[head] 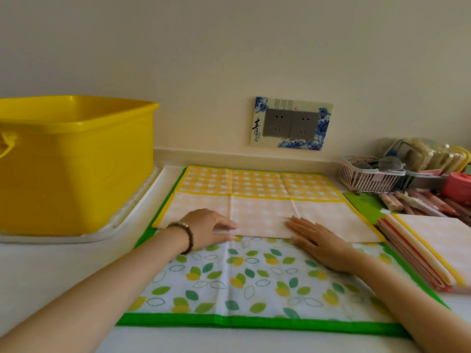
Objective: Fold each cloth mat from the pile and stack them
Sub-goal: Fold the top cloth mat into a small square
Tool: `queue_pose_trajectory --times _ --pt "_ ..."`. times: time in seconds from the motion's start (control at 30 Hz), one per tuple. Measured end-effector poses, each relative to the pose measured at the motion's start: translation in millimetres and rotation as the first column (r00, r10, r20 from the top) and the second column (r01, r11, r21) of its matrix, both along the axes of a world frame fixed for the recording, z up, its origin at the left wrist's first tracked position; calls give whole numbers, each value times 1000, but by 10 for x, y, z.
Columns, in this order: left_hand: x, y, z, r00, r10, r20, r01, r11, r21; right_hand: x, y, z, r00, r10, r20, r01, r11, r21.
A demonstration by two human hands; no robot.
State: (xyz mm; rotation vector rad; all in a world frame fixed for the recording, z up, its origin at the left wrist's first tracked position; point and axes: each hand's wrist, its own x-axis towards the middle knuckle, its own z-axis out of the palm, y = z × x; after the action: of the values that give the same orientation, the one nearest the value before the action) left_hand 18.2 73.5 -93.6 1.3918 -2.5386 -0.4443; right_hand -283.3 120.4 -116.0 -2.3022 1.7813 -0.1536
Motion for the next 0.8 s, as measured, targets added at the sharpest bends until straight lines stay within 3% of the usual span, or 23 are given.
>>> queue_pose_trajectory --times 0.33,0.47,0.6,0.8 --pt "-85 84 -4 975 -54 216 106 966 -235 15 15 40 1000 -3 10 3 1000 4" --pt "-102 85 4 997 10 80 10 967 -255 0 34 85 993 -25 114 27 999 -23" --pt "-116 95 65 999 -9 -33 2 976 -218 -54 76 217 981 -112 161 117 993 -23" --pt "-49 166 358 998 -45 -53 45 999 9 -111 219 621 985 -112 134 100 990 95"
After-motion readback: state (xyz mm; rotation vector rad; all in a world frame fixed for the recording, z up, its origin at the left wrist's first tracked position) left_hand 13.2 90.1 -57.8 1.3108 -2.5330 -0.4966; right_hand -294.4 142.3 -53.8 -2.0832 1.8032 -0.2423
